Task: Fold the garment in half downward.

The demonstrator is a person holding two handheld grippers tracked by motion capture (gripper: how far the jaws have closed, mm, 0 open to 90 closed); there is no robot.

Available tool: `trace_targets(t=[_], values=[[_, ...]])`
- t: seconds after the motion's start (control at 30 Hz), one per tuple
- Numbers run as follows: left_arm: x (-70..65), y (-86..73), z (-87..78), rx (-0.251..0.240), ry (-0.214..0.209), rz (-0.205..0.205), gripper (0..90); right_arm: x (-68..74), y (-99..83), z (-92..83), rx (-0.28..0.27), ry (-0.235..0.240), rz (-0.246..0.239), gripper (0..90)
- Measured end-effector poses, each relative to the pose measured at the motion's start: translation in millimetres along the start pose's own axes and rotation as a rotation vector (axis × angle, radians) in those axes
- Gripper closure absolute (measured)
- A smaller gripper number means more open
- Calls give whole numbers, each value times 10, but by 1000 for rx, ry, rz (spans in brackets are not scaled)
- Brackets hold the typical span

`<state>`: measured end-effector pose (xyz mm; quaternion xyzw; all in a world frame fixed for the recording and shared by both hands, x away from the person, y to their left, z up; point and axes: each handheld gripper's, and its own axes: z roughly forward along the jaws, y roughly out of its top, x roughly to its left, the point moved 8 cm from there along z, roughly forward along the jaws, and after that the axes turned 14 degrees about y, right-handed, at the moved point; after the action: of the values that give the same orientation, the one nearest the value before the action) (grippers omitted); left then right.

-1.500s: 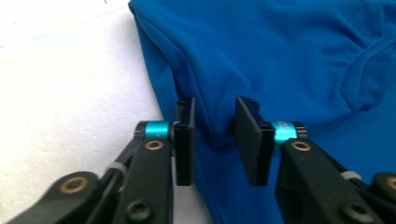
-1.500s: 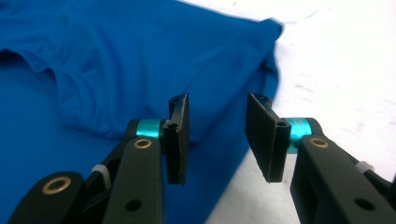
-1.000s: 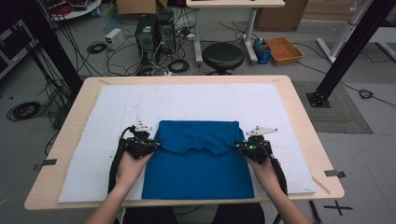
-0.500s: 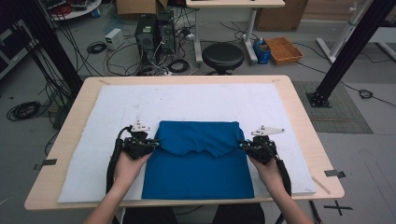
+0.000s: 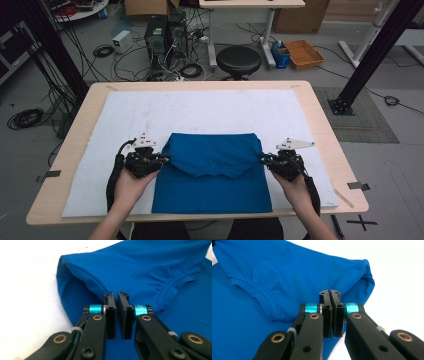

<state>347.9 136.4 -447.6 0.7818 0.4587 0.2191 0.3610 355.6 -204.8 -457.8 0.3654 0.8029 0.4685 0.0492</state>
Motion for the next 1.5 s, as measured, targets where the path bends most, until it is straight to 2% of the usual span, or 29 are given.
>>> trace_targets(t=[0.33,0.67,0.83,0.97,1.3,1.4,1.47,1.5], values=[[-194,-138,-345,-9,-48,37,852,261,-99,-216,-6,32,-33,891],[-368,-357,-559,16,-89,74,852,481,-308,-377,2,47,-59,891],[-402,-446,-609,31,-97,85,852,584,-389,-425,10,55,-69,891],[-399,-510,-628,38,-88,89,852,640,-457,-446,23,55,-80,891],[-461,-645,-606,58,-93,101,852,659,-557,-441,38,48,-81,891],[-450,-668,-594,62,-88,91,849,671,-583,-437,46,46,-83,887],[-424,-681,-587,68,-77,96,821,659,-593,-439,49,39,-87,871],[-413,-682,-582,66,-67,84,783,653,-597,-445,49,37,-84,857]])
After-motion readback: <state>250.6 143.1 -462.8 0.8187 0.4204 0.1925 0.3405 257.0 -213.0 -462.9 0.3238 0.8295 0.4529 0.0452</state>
